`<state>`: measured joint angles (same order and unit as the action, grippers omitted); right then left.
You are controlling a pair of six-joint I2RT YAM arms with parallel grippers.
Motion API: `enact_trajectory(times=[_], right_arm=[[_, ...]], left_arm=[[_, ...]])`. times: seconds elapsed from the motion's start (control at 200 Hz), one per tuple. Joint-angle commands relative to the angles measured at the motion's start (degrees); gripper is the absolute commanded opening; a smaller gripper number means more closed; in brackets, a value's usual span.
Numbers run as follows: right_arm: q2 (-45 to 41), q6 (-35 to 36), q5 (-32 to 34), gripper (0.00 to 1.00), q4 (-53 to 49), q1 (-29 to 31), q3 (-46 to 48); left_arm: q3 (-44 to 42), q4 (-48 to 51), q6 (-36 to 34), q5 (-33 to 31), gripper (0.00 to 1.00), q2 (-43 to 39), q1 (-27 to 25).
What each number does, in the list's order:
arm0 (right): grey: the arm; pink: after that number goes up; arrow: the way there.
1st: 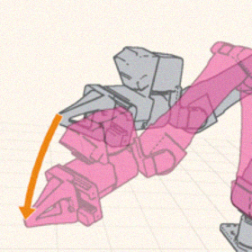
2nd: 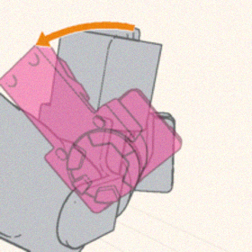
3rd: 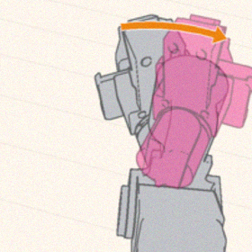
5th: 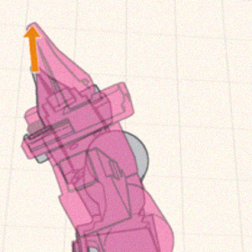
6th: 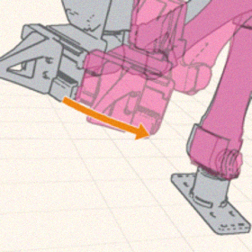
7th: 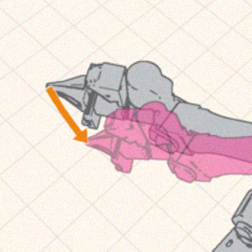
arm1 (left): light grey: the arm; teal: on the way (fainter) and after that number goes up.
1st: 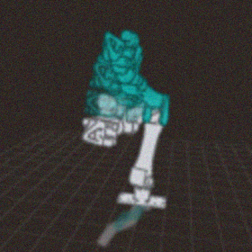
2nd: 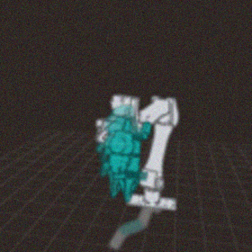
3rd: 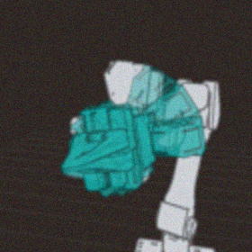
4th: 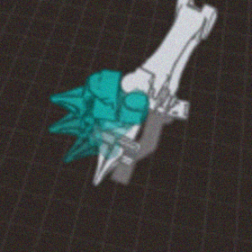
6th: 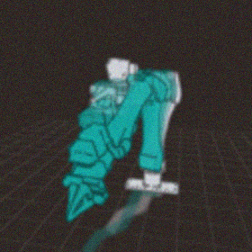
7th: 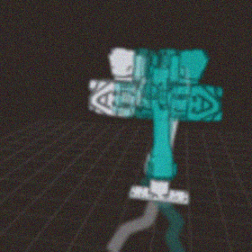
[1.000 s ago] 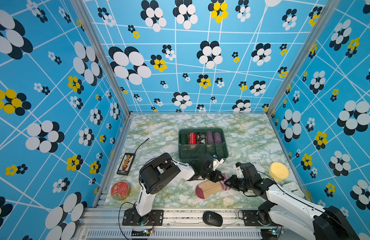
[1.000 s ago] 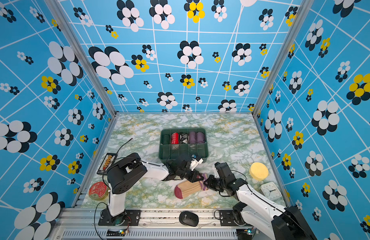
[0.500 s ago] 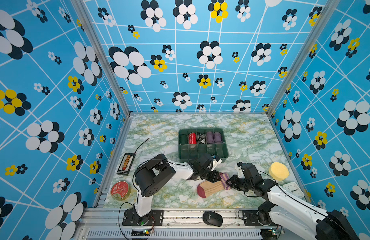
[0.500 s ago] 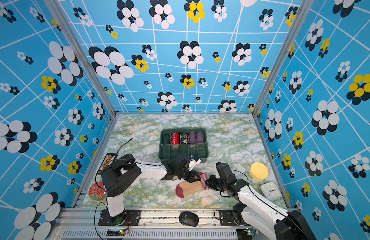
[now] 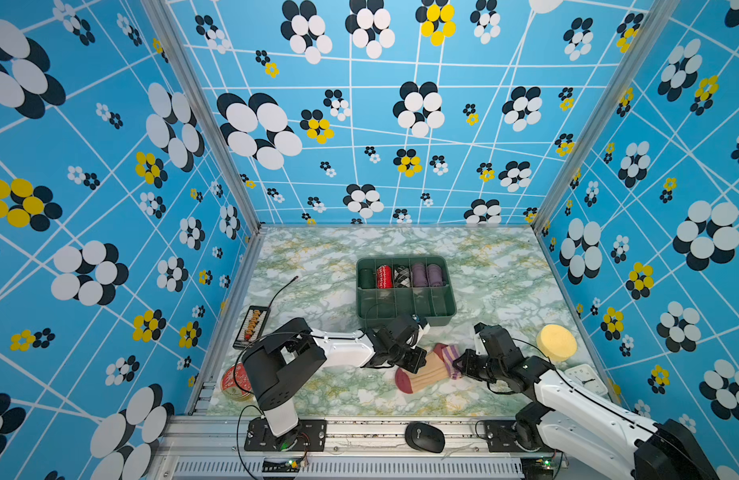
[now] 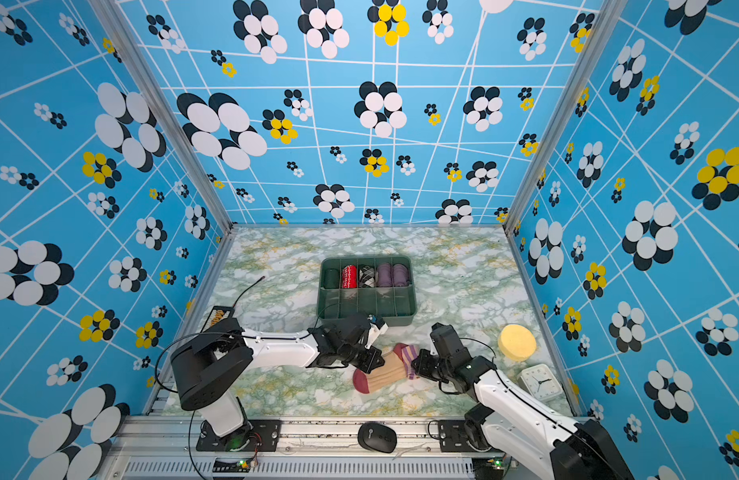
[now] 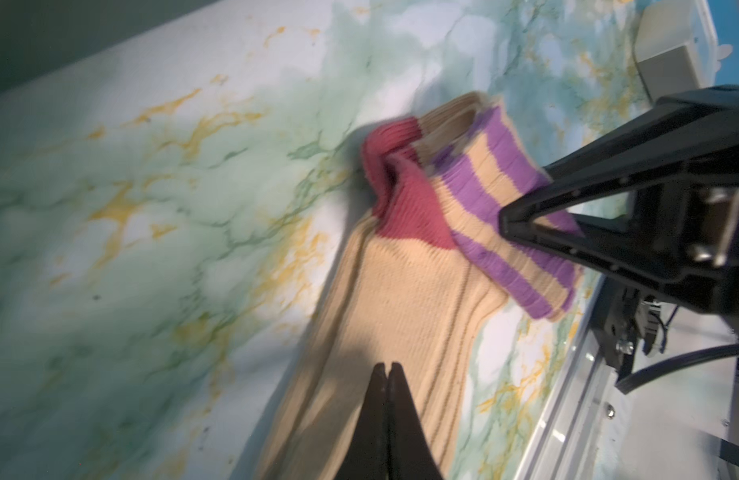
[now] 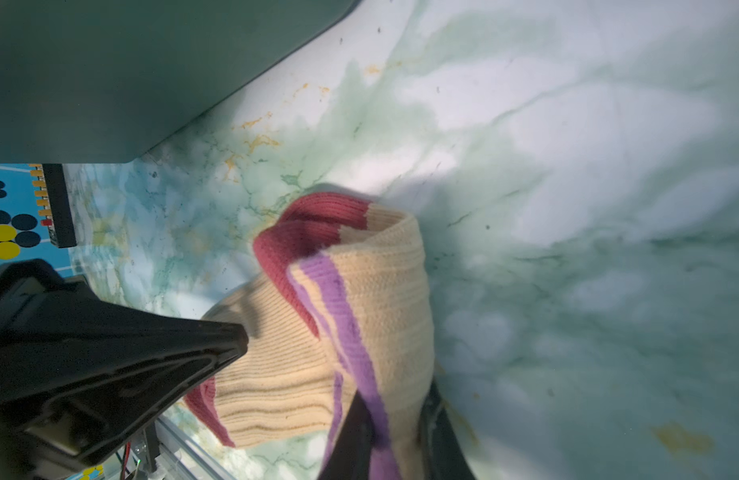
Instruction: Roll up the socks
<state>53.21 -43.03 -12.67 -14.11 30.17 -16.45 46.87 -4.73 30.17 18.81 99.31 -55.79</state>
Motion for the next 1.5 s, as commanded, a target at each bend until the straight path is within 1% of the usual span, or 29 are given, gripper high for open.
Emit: enact_trajectory(times=[0.0, 0.18, 0.29, 0.415, 0.76, 0.99, 1.23, 1.494], right_arm=[[0.7, 0.0, 3.5, 0.0, -3.4, 1.4, -1.6], [0.6, 0.5, 8.3, 0.0, -7.4, 2.9, -4.0], [0.2, 1.1, 11.7, 0.0, -10.4, 3.0, -5.8], [0.6, 1.0, 14.1, 0.0, -11.4, 3.3, -6.7], [7.3, 1.0, 18.7, 0.0, -11.3, 6.2, -9.0], [10.4, 0.9, 23.6, 0.0, -13.6, 11.3, -12.5], [14.4, 0.8, 28.4, 0.0, -15.1, 16.1, -15.7], [19.9, -0.3, 33.7, 0.0, -17.3, 21.5, -19.4]], left_arm=[[-0.3, 1.5, -1.2, -2.5, 0.03, 0.4, 0.0], [-0.6, 2.6, -0.9, -2.6, 0.01, 2.3, -0.1], [-1.9, 4.5, -0.9, -3.8, 0.0, 1.1, -0.1], [-3.2, 6.2, -1.0, -4.6, 0.0, 0.0, -0.1], [-4.3, 5.2, -0.3, -4.3, 0.0, 0.6, -0.1], [-2.0, 5.8, -0.5, -3.3, 0.0, -1.4, -0.1], [0.9, 8.5, -0.6, -2.0, 0.02, -4.7, -0.1], [-1.2, 6.7, 2.6, 1.4, 0.03, -7.6, -0.1]])
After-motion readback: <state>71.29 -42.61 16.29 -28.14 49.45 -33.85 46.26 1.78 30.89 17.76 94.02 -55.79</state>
